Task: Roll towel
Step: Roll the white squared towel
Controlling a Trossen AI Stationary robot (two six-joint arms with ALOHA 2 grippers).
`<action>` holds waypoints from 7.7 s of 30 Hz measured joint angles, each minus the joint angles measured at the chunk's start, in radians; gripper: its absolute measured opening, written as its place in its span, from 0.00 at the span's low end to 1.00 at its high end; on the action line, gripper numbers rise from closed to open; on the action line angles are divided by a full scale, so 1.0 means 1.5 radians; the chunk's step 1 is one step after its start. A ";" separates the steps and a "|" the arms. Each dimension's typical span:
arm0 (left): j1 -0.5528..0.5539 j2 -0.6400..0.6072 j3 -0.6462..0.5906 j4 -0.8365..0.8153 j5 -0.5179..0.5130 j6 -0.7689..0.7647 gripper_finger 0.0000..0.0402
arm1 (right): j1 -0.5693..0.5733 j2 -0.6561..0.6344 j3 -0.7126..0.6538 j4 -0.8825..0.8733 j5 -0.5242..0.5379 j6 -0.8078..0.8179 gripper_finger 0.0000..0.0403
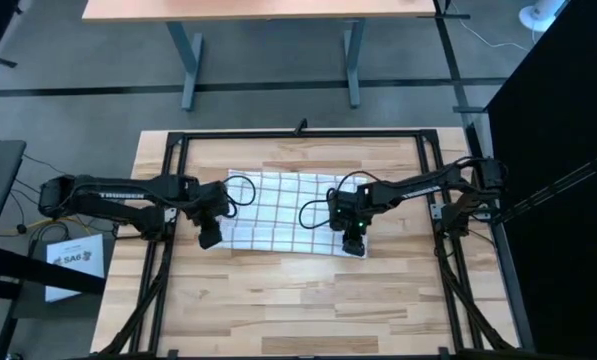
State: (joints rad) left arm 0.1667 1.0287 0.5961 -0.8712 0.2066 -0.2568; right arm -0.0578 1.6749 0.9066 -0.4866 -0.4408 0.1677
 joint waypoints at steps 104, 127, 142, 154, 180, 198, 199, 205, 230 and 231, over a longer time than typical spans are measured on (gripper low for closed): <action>-0.325 0.337 0.087 0.205 -0.387 0.000 0.46 | 0.143 0.090 0.061 -0.067 0.225 0.150 0.62; -0.329 0.338 0.046 0.280 -0.413 -0.040 0.02 | 0.153 0.090 0.064 -0.089 0.244 0.140 0.03; -0.373 0.336 0.150 0.172 -0.243 -0.140 0.00 | 0.238 0.058 0.059 -0.077 0.150 0.200 0.02; -0.287 0.307 0.224 0.048 -0.216 -0.033 0.00 | 0.225 -0.038 0.059 -0.108 0.117 0.255 0.02; 0.157 0.255 0.189 0.122 -0.027 0.322 0.00 | -0.131 -0.045 -0.012 -0.134 0.012 0.077 0.02; 0.231 0.432 0.197 0.157 0.024 0.405 0.00 | -0.334 -0.044 -0.034 -0.128 -0.064 -0.054 0.01; 0.231 0.430 0.202 0.158 0.021 0.402 0.00 | -0.334 -0.044 -0.037 -0.123 -0.062 -0.055 0.02; 0.230 0.423 0.245 0.112 -0.017 0.395 0.10 | -0.336 -0.044 -0.033 -0.117 -0.028 -0.065 0.17; 0.092 0.266 0.319 0.052 -0.180 0.386 0.34 | -0.210 -0.165 -0.027 -0.030 0.081 -0.200 0.37; 0.085 0.274 0.305 0.080 -0.183 0.389 0.34 | -0.197 -0.154 -0.027 -0.015 0.087 -0.201 0.37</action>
State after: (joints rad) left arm 0.2937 1.4401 1.0542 -0.7512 -0.0674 0.3270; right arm -0.3537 1.4433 0.8665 -0.5097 -0.3105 -0.1337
